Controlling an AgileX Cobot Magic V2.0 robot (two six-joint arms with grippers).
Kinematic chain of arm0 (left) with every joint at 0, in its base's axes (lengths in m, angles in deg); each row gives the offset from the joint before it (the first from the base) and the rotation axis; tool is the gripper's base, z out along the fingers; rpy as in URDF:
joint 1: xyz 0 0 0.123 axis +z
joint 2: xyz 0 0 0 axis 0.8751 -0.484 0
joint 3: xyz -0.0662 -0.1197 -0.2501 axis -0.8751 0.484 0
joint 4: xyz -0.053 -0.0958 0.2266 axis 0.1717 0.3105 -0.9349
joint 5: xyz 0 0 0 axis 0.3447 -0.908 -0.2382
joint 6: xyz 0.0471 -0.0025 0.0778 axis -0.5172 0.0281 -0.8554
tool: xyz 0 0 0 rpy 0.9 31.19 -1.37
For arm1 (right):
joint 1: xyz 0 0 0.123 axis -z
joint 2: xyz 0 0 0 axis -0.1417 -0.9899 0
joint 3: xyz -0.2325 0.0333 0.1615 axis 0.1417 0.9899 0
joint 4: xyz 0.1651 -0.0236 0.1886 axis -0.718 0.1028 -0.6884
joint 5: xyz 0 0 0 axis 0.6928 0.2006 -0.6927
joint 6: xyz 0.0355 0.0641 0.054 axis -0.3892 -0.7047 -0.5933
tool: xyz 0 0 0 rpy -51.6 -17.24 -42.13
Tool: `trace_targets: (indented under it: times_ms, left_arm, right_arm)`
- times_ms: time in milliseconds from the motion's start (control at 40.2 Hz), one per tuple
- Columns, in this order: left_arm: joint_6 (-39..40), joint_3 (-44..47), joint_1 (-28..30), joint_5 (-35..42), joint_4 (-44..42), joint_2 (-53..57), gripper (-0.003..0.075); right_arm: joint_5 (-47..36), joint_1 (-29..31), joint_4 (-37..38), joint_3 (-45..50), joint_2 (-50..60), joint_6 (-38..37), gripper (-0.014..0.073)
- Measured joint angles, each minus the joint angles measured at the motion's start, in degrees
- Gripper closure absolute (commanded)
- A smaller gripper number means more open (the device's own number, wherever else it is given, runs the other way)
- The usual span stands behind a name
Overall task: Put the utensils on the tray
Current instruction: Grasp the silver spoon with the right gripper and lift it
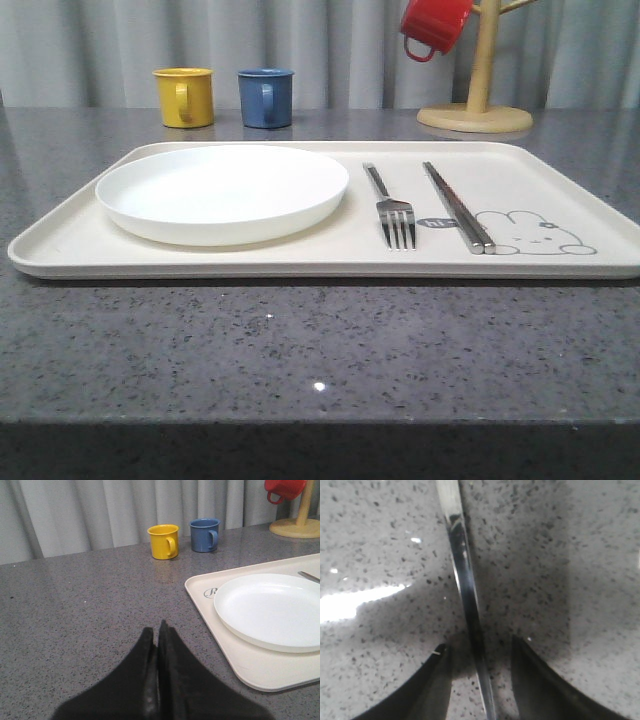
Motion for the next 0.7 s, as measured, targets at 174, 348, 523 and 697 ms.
trace_targets:
  times_ms: [174,348,523,697]
  left_arm:
    - [0.0,0.3,0.0,0.0,0.0,0.0,0.0738]
    - [0.0,1.0,0.0,0.0,0.0,0.0,0.0738]
    - [0.0,1.0,0.0,0.0,0.0,0.0,0.0738]
    - [0.0,1.0,0.0,0.0,0.0,0.0,0.0738]
  right_arm:
    - [0.0,0.0,-0.1,0.0,0.0,0.2,0.0278]
    - [0.2,0.0,-0.2,0.0,-0.2,0.2,0.0452]
    - [0.5,0.1,0.1,0.0,-0.1,0.2,0.0638]
    - [1.5,0.1,-0.2,0.0,2.9,-0.9,0.0642]
